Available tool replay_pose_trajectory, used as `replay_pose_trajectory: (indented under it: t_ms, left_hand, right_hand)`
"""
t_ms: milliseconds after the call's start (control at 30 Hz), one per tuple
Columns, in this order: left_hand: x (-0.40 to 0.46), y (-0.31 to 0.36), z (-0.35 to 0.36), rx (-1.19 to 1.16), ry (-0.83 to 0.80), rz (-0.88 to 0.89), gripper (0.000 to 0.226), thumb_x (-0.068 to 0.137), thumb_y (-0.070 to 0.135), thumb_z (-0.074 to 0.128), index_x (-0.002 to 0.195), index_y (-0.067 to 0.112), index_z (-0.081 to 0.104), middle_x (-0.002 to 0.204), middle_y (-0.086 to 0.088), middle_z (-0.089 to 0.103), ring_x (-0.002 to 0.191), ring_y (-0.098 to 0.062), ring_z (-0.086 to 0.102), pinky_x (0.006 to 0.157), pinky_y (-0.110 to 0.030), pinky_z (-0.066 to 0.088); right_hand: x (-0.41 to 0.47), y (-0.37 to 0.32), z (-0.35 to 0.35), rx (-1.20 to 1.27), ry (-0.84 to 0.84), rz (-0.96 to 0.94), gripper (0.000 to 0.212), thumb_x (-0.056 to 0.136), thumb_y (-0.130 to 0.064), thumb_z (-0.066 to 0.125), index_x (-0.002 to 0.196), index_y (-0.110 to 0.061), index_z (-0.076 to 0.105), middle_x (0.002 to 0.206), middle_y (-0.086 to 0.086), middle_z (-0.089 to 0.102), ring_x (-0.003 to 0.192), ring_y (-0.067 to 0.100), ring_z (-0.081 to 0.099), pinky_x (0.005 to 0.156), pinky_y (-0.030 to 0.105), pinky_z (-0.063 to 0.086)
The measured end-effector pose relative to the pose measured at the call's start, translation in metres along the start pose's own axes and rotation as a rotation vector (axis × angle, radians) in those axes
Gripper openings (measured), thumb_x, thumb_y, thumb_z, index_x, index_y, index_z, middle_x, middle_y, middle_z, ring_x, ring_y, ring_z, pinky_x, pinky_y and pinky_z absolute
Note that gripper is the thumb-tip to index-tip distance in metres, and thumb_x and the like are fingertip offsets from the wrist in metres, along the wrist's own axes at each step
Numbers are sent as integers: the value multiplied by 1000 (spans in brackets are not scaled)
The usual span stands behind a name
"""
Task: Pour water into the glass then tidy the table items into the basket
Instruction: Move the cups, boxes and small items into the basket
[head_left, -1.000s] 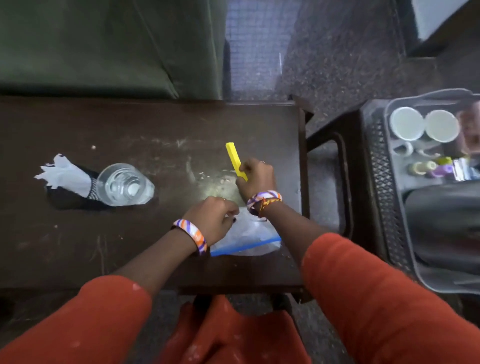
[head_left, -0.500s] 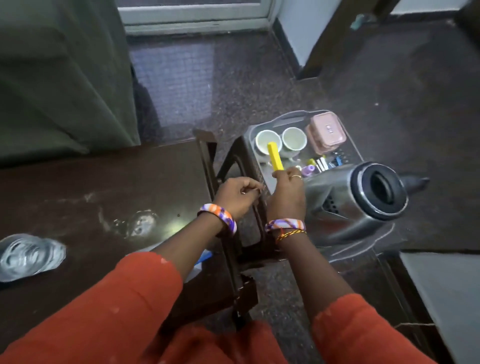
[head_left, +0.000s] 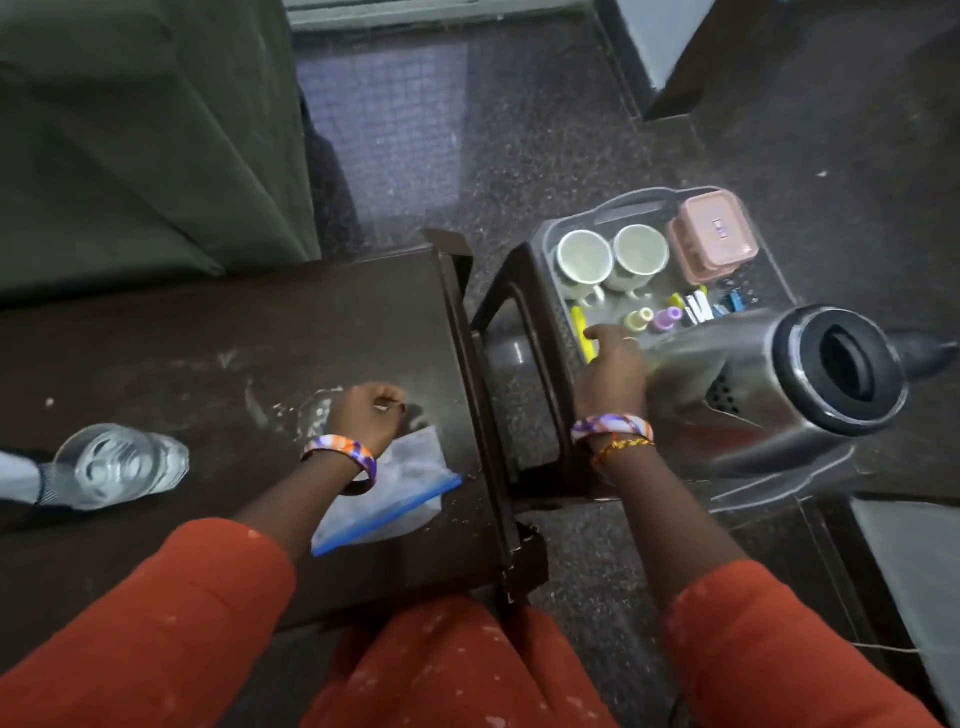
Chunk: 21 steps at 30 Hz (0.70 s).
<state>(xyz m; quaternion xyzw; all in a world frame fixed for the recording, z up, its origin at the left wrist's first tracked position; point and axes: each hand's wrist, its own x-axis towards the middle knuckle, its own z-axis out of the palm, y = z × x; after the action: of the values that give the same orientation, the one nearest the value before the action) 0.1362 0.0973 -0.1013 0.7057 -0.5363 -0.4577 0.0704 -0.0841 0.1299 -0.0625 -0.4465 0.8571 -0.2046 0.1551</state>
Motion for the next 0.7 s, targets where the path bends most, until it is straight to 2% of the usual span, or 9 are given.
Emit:
replay_pose_trajectory:
  t_ms: [67,133,233,300,433,500,567,633,700]
  left_hand:
    - [-2,-26,-16,-70,134,-112,25,81,7,61,105,1,67,110,-21,69,106,-34,62,94,-34,46]
    - [-7,-51,-26,-92,252,-226,31,78,7,65,108,0,64,111,-26,66,107,-39,61,92,-39,46]
    - [-13,-93,-27,-159,253,-446,57,72,13,73,121,-4,49,125,-30,52,120,-40,49,99,-42,42]
    - [-16,-117,-20,-253,142,-554,67,71,23,77,124,-2,44,131,-25,49,121,-37,49,102,-42,43]
    - [-16,-140,-10,-453,-5,-533,49,77,11,71,119,3,47,121,-9,51,102,-23,52,86,-33,43]
    - [-15,-142,-18,-504,-82,-482,30,77,4,69,105,2,57,105,-12,61,88,-23,56,71,-30,43]
    - [-15,-138,-36,-588,-159,-442,20,78,-2,66,96,5,62,80,-8,67,78,-21,61,66,-26,46]
    - [-15,-122,-55,-726,-254,-414,15,80,-8,60,87,5,63,61,1,71,59,-11,68,58,-23,55]
    - [-11,-96,-72,-782,-340,-301,20,82,-10,55,83,8,62,60,3,73,52,-5,69,60,-23,58]
  right_hand:
    - [-16,-13,16,23,115,-213,39,70,7,35,95,6,65,94,29,64,88,40,59,78,33,36]
    - [-40,-25,42,25,21,-315,36,75,-1,38,97,1,66,94,26,65,87,37,59,78,37,43]
    - [-77,-36,88,53,-498,48,35,90,-15,50,122,-2,53,121,23,58,113,37,55,92,36,43]
    - [-98,-38,115,127,-708,361,47,90,-27,56,126,1,47,130,23,55,121,36,51,98,35,41]
    - [-123,-44,137,220,-644,518,43,87,-19,62,121,3,53,123,20,62,110,30,60,85,28,46]
    - [-126,-45,136,339,-614,595,35,82,-9,66,112,8,60,105,20,66,87,24,62,62,21,48]
    - [-121,-49,124,488,-582,670,19,78,-3,68,93,8,66,87,17,63,65,21,56,43,16,45]
    - [-111,-59,104,609,-586,705,4,77,0,67,75,-2,65,80,16,62,59,19,54,41,17,46]
    - [-98,-72,78,765,-594,683,12,79,5,61,80,-6,64,81,17,64,62,21,60,45,23,51]
